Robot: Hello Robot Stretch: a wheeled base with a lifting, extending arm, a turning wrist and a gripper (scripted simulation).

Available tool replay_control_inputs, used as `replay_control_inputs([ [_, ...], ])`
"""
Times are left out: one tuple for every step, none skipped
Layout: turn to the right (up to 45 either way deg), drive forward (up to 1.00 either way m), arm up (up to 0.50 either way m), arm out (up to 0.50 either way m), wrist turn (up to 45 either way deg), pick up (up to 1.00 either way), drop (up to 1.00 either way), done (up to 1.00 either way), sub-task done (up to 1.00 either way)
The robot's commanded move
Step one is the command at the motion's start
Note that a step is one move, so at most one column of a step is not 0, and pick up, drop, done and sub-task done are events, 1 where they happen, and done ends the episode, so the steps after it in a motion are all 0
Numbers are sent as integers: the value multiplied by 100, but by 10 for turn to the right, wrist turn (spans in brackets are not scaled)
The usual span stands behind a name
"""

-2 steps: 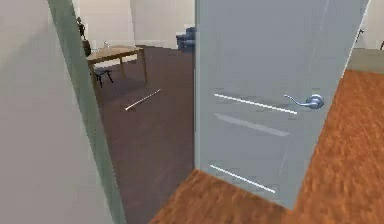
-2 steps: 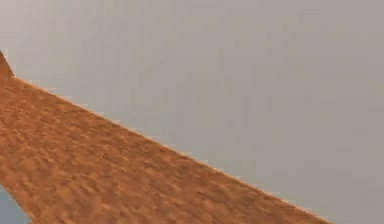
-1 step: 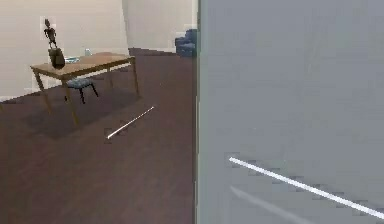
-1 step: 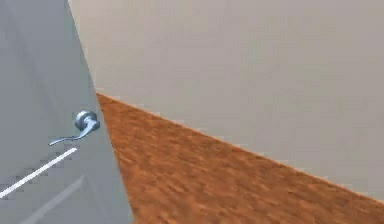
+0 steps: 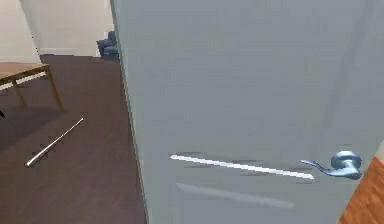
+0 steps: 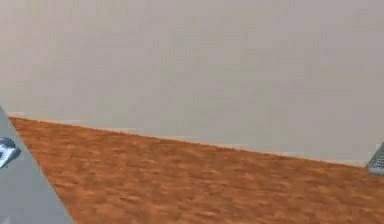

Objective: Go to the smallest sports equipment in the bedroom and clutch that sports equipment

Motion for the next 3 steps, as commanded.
replay_control_inputs([
  [0,40,0,0,0,0,0,0,0],
  [-450,0,0,0,0,0,0,0,0],
  [-210,0,0,0,0,0,0,0,0],
])
